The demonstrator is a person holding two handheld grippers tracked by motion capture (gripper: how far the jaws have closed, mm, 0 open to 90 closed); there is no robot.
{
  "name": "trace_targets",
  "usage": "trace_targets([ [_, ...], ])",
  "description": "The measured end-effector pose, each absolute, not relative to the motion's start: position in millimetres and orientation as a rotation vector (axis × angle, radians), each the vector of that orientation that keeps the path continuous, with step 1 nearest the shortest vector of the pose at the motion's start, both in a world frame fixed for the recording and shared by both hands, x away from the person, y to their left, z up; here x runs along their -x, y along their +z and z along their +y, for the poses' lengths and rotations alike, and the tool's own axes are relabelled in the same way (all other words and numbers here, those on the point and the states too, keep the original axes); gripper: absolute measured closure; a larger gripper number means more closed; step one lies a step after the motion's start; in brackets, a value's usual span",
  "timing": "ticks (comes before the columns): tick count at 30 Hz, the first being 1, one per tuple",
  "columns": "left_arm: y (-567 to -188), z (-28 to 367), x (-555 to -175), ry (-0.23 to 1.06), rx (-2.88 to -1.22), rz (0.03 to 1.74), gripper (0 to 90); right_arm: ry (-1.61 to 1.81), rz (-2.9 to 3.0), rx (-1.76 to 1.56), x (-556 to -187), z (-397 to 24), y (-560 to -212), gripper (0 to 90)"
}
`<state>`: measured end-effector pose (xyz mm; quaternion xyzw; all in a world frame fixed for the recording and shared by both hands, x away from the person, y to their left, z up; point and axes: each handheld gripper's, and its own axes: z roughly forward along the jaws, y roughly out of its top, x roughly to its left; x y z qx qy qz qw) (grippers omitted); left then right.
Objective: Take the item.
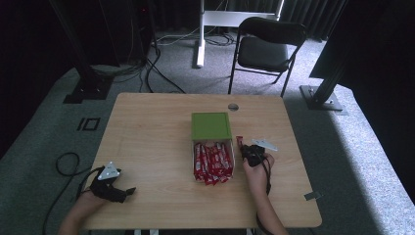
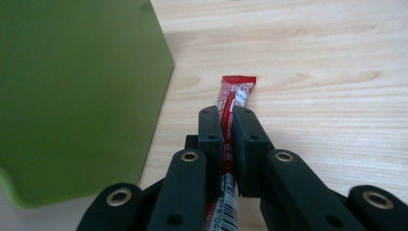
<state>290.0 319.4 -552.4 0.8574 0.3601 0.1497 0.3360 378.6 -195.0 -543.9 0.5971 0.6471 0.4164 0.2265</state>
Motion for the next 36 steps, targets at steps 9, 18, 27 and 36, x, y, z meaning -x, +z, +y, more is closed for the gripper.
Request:
trace_targets([
  [9,-552,319,-290,0.39,-2.236,0.939,1.6,1.11,1.813,-1.688,-382,-195,-551,83.5],
  [18,-552,319,-290,0.39,-2.236,0.939,1.6,1.108,1.828,-1.713,-382,-199,-553,81.5],
  [27,-552,319,-290,0.391,-2.235,0.939,1.6,1.144,1.826,-1.677,-374,-209,-544,60.7],
  [36,-552,319,-290,0.391,-2.236,0.939,1.6,1.187,1.843,-1.565,-368,-231,-537,38.3],
])
